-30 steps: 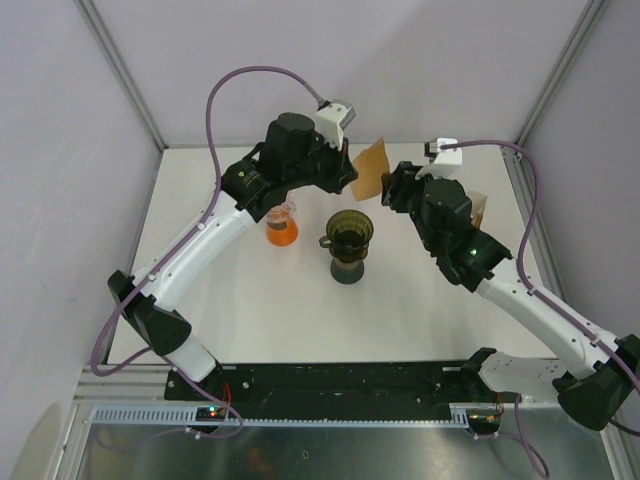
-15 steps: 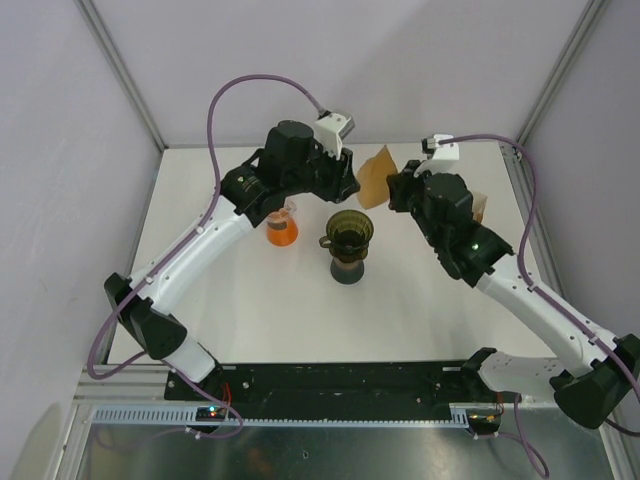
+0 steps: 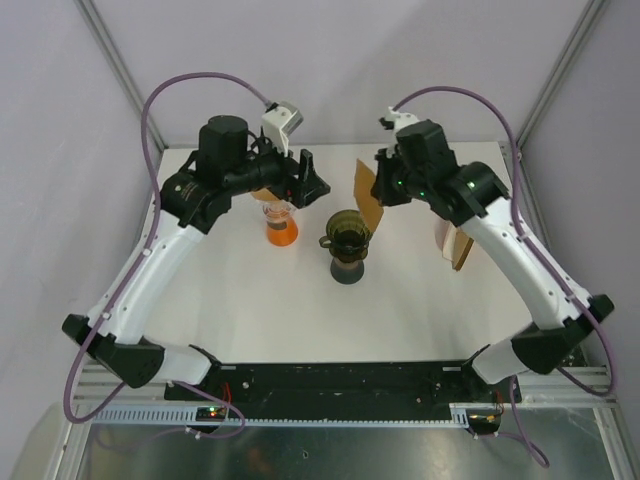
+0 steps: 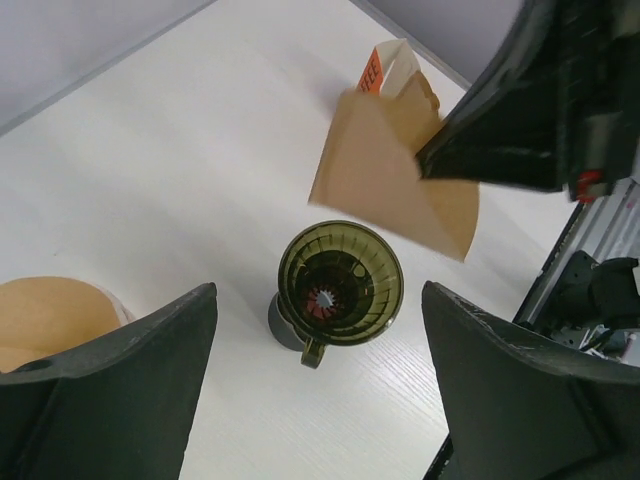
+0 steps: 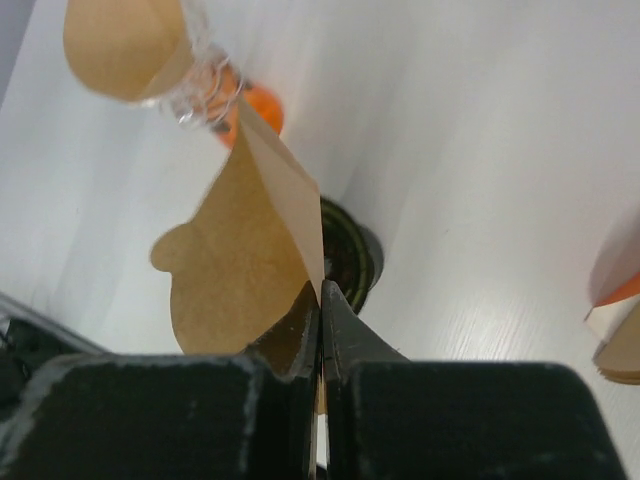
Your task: Place the coffee filter in the dripper
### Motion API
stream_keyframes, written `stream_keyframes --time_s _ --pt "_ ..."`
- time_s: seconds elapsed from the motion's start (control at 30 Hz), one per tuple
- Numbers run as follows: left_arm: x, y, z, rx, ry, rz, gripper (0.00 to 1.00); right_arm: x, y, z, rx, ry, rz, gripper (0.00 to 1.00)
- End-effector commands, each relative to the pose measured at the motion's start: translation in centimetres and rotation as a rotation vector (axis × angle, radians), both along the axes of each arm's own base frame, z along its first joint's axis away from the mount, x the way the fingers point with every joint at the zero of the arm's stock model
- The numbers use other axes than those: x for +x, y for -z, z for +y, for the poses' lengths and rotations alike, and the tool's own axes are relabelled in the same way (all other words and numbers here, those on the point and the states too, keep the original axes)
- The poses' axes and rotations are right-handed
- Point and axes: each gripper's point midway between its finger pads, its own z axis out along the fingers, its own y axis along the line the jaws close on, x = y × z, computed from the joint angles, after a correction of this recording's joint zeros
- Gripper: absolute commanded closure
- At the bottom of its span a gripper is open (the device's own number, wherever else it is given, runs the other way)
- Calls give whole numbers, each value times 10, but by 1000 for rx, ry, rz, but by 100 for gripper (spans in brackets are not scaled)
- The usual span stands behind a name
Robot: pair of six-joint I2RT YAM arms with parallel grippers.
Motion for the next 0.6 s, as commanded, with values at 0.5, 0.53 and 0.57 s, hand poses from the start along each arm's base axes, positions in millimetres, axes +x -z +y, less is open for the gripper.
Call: stream_keyframes --time_s 0.5,0.53,0.57 --pt "8 57 -1 45 -15 146 21 -19 52 36 -285 -132 280 100" --pt "9 60 -3 43 -10 155 23 -19 52 37 -283 -132 278 100" --pt "11 63 -6 42 -5 162 24 -19 53 37 -283 -134 279 100"
